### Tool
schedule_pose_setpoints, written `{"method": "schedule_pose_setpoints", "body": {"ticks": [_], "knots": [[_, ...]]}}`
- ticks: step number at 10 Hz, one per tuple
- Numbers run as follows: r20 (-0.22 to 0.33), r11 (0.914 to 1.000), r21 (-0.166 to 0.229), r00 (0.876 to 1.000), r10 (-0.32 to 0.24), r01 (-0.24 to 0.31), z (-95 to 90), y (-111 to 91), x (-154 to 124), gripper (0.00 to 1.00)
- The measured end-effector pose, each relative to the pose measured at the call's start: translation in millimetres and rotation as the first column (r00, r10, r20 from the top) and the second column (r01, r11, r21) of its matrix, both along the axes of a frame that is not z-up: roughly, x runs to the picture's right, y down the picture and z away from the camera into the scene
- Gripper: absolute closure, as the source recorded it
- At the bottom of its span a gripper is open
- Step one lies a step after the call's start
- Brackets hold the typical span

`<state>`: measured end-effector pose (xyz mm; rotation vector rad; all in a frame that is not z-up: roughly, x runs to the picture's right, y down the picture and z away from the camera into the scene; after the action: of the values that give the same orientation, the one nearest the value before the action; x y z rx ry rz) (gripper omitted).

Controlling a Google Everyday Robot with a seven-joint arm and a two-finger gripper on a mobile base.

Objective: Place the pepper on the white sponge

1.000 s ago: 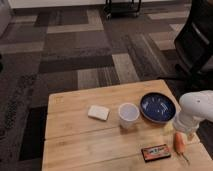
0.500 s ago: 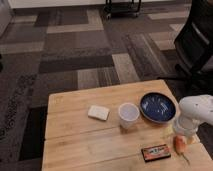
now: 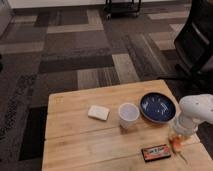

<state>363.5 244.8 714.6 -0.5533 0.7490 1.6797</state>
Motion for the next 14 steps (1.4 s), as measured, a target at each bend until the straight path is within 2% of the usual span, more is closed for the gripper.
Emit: {"method": "schedule_pose_setpoints", "body": {"ticks": [1,2,3,4,5,6,7,12,13,14], "knots": [[0.028,0.9986,-0.037,0.999,-0.036,0.037,-15.6,-17.0,-13.2,1.00],[0.038,0.9973,-0.044,0.998,-0.057,0.059,-20.6,-27.1,-18.0,1.00],[0.063,0.9931,-0.046,0.993,-0.104,0.107,-28.3,-50.2,-30.1,1.00],[0.114,0.9832,-0.036,0.978,-0.174,0.179,-37.8,-87.2,-52.5,1.00],[0.153,0.9688,0.015,0.957,-0.247,0.247,-43.9,-133.6,-77.7,1.00],[0.160,0.9502,0.092,0.938,-0.309,0.298,-50.2,-188.1,-99.9,1.00],[0.160,0.9466,0.107,0.934,-0.318,0.304,-51.4,-197.8,-104.0,1.00],[0.158,0.9462,0.107,0.934,-0.319,0.305,-51.5,-198.3,-103.1,1.00],[0.157,0.9391,0.138,0.929,-0.334,0.314,-49.4,-210.8,-104.6,1.00],[0.167,0.9281,0.178,0.920,-0.356,0.327,-45.8,-227.0,-111.6,1.00]]}}
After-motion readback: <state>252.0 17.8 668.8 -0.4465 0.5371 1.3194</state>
